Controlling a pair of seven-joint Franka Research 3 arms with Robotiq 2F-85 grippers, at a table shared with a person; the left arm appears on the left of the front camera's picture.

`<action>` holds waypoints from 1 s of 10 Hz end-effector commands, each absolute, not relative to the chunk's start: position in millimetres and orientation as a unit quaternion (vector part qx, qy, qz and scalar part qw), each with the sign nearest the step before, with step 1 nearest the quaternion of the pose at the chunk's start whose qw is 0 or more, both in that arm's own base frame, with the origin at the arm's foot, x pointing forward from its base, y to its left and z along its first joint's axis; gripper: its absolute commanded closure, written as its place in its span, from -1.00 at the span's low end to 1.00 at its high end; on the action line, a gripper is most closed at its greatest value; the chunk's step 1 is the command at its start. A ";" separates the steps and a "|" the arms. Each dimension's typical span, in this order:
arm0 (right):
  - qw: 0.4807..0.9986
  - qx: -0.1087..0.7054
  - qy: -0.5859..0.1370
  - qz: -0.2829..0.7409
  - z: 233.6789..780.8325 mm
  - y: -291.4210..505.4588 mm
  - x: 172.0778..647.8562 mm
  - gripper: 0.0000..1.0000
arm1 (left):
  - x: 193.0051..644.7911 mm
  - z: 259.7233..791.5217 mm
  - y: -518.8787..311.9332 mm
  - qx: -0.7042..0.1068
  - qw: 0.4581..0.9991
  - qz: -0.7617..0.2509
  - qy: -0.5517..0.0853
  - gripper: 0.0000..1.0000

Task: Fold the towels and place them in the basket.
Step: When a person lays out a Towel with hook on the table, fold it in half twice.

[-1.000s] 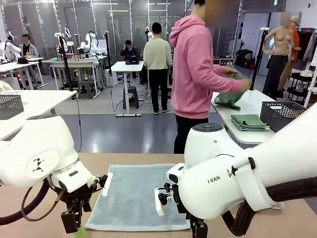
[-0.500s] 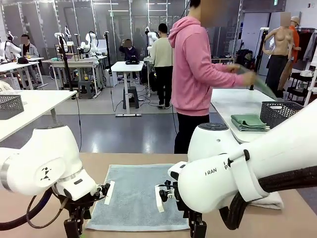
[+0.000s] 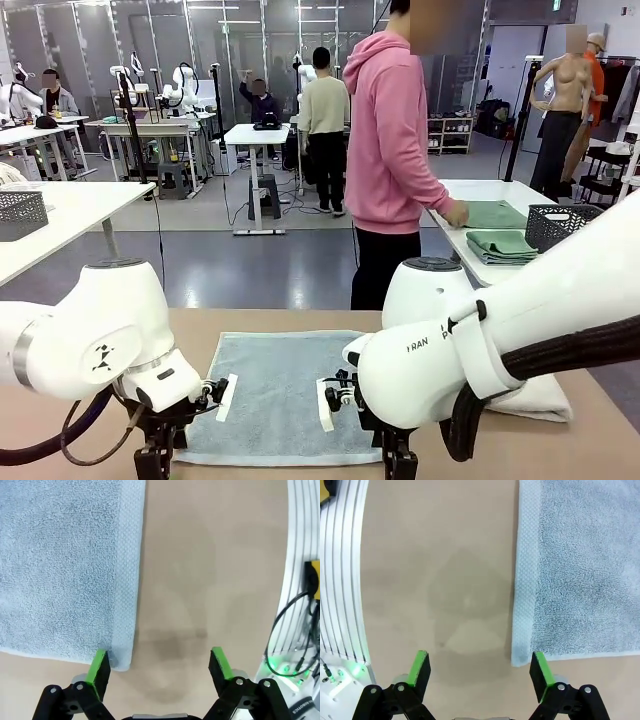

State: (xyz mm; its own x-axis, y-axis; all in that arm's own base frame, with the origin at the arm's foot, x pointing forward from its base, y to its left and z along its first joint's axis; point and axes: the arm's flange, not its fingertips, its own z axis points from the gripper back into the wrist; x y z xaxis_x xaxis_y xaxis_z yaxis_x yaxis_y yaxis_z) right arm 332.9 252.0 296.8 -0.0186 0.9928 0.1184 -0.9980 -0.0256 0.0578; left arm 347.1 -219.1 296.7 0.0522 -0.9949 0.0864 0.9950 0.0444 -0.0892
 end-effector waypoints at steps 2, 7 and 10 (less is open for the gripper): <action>0.688 0.067 -0.026 0.723 289.4 256.9 343.8 -1.00 | 355.8 295.8 -222.7 -0.045 0.728 -0.684 -0.011 -1.00; 0.695 0.077 -0.028 0.714 285.2 251.6 358.3 0.56 | 358.2 296.6 -222.1 -0.045 0.719 -0.693 0.006 0.88; 0.700 0.101 -0.026 0.706 280.4 246.2 370.7 1.00 | 357.0 296.4 -222.3 -0.044 0.714 -0.699 0.013 1.00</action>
State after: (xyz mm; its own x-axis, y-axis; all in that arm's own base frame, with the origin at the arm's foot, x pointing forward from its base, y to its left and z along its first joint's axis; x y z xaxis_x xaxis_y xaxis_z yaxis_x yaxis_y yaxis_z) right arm 367.9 247.6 291.4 0.0134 0.9880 0.1538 -0.9974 0.0022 0.0725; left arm 356.6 -220.2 302.4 0.0268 -0.9970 0.0732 0.9979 0.0223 -0.0611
